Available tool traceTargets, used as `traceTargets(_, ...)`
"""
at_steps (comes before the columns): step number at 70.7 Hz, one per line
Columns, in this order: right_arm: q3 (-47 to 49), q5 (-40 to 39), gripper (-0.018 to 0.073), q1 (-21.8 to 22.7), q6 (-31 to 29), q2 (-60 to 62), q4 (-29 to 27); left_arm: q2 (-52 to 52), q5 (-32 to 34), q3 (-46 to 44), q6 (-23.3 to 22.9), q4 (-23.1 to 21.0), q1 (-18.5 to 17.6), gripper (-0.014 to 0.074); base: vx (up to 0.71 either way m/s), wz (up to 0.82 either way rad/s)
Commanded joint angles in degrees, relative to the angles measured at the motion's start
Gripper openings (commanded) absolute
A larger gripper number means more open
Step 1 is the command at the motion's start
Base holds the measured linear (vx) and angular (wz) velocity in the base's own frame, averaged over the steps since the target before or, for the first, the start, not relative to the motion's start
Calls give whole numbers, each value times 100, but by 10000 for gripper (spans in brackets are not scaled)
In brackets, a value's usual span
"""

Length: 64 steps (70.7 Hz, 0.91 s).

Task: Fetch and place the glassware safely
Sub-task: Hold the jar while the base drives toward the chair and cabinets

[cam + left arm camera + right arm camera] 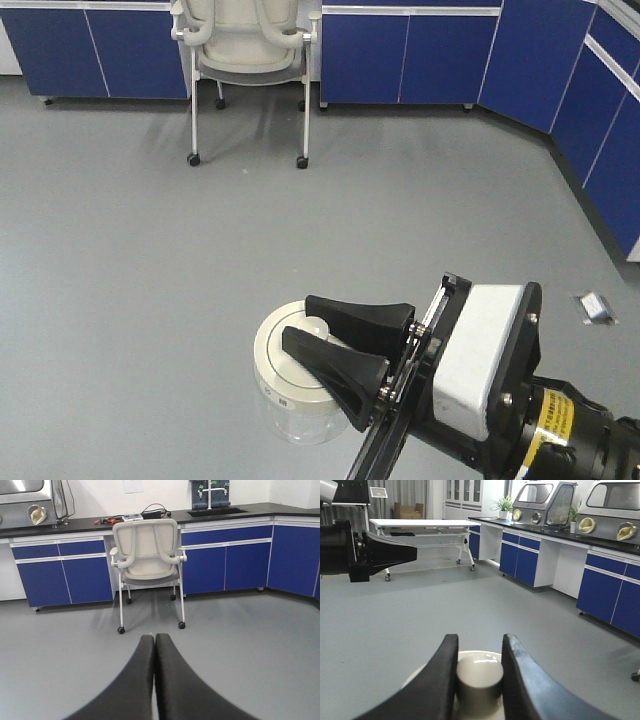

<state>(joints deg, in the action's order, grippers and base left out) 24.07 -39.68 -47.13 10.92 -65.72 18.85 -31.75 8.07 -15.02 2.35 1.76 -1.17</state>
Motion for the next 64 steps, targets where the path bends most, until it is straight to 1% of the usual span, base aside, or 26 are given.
traceTargets(1,174,-607,-1,7,-17,107,-65,-1,407,-156,-50,-39,-30,-7,57,0)
traceTargets(64,174,-608,-1,7,-17,100,-65,-1,407,-156,-50,-39,-30,-7,57,-1)
